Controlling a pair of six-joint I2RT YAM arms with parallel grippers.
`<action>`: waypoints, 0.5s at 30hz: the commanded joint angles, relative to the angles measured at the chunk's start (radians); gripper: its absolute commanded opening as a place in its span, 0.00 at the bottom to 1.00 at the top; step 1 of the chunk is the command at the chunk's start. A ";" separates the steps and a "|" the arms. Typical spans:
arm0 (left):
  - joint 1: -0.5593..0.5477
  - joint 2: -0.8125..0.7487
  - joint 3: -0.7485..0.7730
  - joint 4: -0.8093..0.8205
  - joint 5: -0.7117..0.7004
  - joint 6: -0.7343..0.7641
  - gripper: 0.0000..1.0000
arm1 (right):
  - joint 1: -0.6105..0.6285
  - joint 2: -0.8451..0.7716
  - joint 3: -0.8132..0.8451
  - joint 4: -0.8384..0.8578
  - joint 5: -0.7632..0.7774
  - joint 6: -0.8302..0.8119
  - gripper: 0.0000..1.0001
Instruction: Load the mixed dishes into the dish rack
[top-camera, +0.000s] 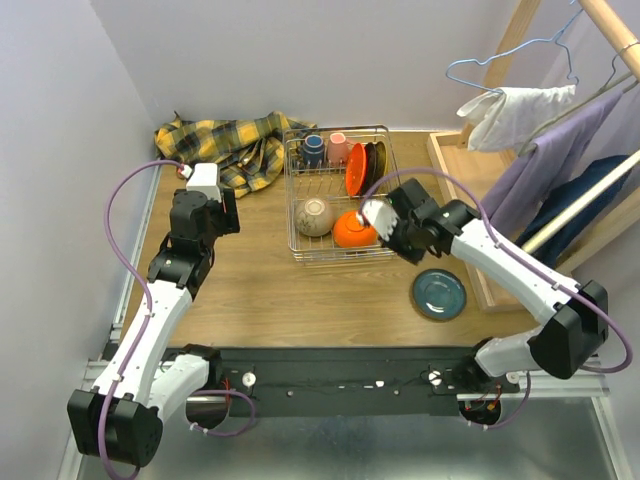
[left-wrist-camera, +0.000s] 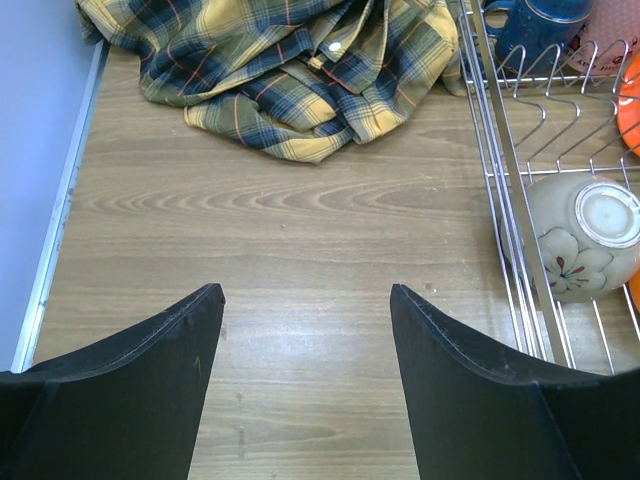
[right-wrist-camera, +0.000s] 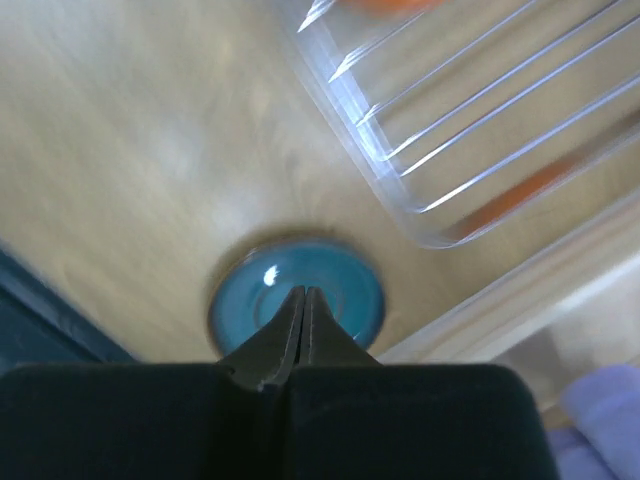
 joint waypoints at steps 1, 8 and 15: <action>0.008 -0.006 -0.001 -0.003 0.026 0.022 0.76 | -0.052 -0.051 -0.186 -0.133 -0.116 -0.227 0.00; 0.012 -0.019 -0.010 -0.018 0.034 0.042 0.76 | -0.072 -0.220 -0.467 -0.027 -0.122 -0.505 0.01; 0.049 -0.027 -0.032 -0.037 0.081 0.048 0.75 | -0.072 -0.125 -0.537 0.100 -0.114 -0.519 0.00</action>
